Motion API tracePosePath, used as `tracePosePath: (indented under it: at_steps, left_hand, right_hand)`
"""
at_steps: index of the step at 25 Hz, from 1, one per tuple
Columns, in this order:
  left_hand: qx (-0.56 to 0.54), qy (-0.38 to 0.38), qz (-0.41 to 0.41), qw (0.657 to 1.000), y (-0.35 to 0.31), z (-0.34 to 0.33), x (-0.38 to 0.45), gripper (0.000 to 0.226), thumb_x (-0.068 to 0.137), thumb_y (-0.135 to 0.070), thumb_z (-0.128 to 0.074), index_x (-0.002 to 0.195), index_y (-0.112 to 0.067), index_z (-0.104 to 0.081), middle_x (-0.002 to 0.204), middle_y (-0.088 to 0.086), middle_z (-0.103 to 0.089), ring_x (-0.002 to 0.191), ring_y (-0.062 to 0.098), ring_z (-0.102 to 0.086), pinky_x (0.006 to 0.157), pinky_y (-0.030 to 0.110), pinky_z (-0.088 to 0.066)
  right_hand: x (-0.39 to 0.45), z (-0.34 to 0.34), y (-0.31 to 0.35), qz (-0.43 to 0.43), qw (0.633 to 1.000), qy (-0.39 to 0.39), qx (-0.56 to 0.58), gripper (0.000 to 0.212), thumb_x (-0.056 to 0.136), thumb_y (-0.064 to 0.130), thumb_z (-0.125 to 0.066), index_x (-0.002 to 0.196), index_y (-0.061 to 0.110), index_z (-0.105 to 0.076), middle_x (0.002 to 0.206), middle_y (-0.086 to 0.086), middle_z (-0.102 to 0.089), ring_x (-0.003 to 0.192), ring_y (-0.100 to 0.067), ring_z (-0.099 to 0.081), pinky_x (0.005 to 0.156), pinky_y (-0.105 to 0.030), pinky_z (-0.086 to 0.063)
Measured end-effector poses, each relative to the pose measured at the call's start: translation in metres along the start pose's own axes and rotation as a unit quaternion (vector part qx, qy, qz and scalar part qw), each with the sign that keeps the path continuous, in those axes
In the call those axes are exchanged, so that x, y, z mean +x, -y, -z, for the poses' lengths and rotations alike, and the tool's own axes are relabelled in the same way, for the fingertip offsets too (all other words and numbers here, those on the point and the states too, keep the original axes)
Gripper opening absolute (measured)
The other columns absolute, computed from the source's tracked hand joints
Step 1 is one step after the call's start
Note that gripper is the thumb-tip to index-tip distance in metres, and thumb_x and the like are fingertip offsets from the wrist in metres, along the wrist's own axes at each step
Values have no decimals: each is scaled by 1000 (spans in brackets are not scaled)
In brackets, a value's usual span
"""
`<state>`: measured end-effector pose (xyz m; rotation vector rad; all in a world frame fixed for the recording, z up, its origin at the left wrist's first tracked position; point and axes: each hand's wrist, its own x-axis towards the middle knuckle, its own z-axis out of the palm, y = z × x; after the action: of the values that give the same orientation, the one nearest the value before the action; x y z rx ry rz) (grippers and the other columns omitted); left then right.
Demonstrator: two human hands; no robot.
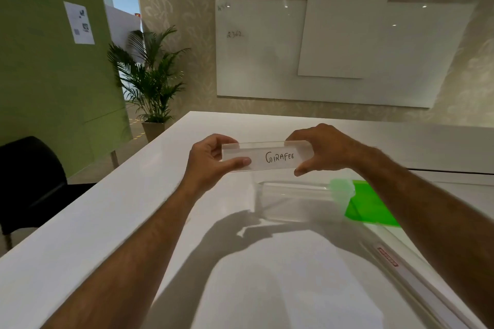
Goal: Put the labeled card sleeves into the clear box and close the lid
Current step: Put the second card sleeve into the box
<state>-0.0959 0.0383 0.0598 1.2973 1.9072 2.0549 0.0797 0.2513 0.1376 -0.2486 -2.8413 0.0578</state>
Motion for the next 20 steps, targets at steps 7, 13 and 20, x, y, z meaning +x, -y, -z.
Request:
tracePosePath:
  at_steps: [7, 13, 20]
  left_hand:
    - [334, 170, -58, 925, -19, -40, 52, 36, 69, -24, -89, 102, -16, -76, 102, 4, -76, 86, 21, -69, 77, 36, -61]
    - [464, 247, -60, 848, -5, -76, 74, 29, 76, -22, -82, 103, -15, -75, 100, 7, -72, 91, 27, -64, 81, 38, -55]
    - [534, 292, -21, 793, 20, -99, 85, 35, 72, -29, -85, 100, -15, -68, 98, 3, -61, 89, 24, -58, 73, 33, -49]
  right_hand:
    - [-2, -10, -44, -73, 995, 43, -50, 62, 59, 46, -87, 114, 29, -65, 93, 8, -65, 65, -5, -50, 71, -29, -44]
    - [11, -28, -73, -97, 985, 135, -53, 35, 80, 24, -74, 114, 27, -68, 107, -1, -71, 96, -21, -61, 83, -33, -50]
    - [20, -58, -85, -107, 974, 185, -69, 33, 83, 18, -70, 117, 21, -68, 110, -8, -67, 99, -26, -63, 79, -30, -48]
